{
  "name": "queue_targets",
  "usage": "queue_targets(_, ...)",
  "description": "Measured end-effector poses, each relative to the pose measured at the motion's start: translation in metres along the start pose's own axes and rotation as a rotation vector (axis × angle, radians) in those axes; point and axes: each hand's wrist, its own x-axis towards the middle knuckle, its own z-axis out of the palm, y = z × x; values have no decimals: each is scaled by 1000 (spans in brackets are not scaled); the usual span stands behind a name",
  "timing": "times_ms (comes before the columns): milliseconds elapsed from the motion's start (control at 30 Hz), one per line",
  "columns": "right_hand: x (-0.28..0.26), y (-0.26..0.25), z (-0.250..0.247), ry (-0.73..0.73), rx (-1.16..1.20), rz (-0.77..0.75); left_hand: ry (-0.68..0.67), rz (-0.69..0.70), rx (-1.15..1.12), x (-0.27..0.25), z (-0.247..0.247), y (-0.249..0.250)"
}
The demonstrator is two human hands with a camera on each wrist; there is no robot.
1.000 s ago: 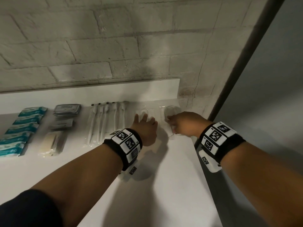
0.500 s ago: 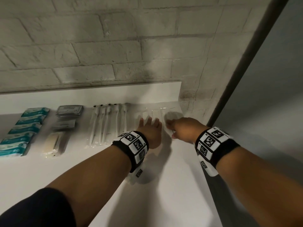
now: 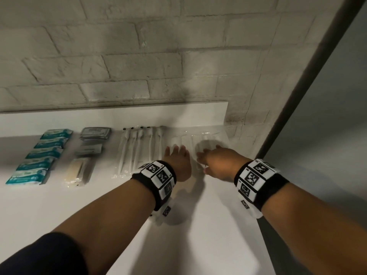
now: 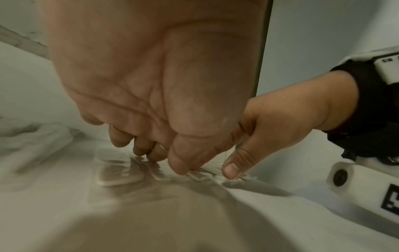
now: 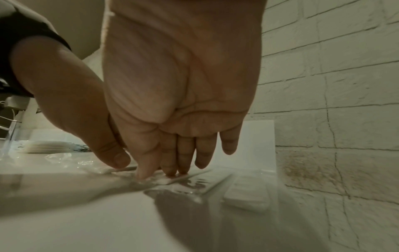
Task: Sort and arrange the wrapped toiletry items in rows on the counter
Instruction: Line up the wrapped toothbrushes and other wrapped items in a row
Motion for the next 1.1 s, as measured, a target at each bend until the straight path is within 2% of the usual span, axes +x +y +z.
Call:
queue_targets(200, 4, -14, 1, 99, 2, -51, -27, -71, 83, -8, -6, -15)
queue_targets(367, 17, -24, 3, 11, -23, -61, -100, -85, 57, -12, -8, -20)
queue_targets(667, 18, -25, 4, 13, -35, -51, -104, -90, 41, -12, -10, -21)
queue_targets(767, 14, -24, 2, 31, 2, -34, -42, -77, 31, -13, -8, -19)
queue_targets(833, 11, -20, 0, 58, 18, 17, 23, -20, 36, -14, -7, -15)
queue_targets(933, 9, -12, 2, 55, 5, 94, 2, 61, 71, -16, -8, -7)
queue_targets(1100, 3, -2, 6, 70, 88, 110, 24, 48, 115, -18, -11, -2)
